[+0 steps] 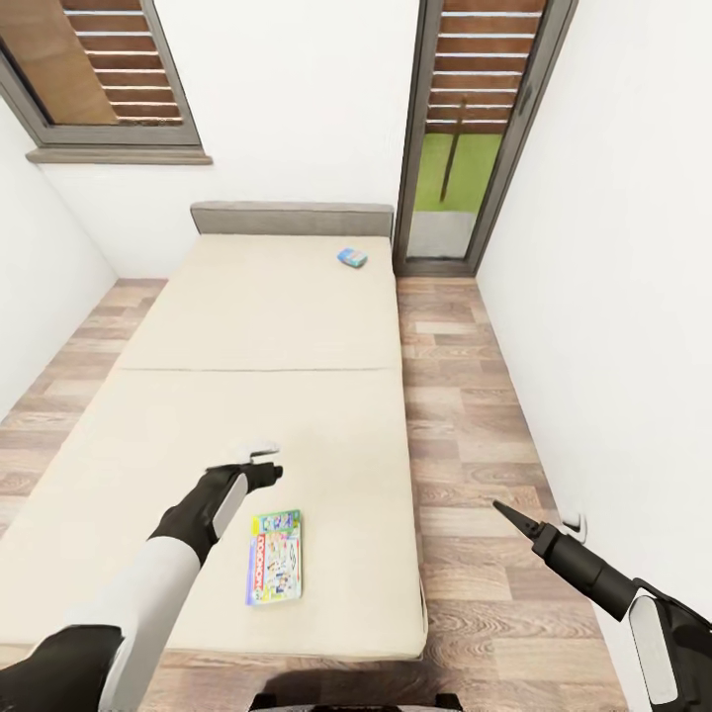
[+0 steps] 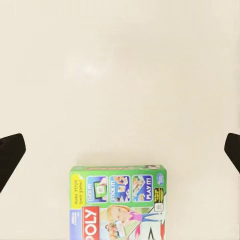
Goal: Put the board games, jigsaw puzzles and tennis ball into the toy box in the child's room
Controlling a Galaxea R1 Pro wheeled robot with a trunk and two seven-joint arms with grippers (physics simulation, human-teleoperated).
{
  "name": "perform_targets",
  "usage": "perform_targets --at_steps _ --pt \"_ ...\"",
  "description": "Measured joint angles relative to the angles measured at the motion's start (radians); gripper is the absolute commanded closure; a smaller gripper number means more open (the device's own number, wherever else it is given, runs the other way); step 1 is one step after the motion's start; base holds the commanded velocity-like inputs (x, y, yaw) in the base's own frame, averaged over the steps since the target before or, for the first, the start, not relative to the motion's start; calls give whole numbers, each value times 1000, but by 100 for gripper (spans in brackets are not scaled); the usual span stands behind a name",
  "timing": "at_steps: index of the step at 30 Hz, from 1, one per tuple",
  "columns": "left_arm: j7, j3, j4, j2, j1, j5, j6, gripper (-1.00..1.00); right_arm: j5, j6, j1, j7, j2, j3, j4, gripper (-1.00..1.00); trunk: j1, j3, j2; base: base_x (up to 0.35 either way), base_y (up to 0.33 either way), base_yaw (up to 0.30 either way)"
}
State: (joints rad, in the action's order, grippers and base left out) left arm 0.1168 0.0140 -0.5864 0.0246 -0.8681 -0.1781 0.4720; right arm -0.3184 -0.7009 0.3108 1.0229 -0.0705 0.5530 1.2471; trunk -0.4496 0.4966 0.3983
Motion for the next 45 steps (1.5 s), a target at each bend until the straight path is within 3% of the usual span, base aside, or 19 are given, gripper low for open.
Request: perform_targets --at_steps 20,45 --pt "0 4 31 6 -3 5 -64 -100 0 0 2 0 -1 0 0 -100 0 33 0 0 0 0" --pt "0 4 31 6 -4 6 -87 -100 0 4 0 1 -14 0 -9 -100 0 74 0 0 0 0"
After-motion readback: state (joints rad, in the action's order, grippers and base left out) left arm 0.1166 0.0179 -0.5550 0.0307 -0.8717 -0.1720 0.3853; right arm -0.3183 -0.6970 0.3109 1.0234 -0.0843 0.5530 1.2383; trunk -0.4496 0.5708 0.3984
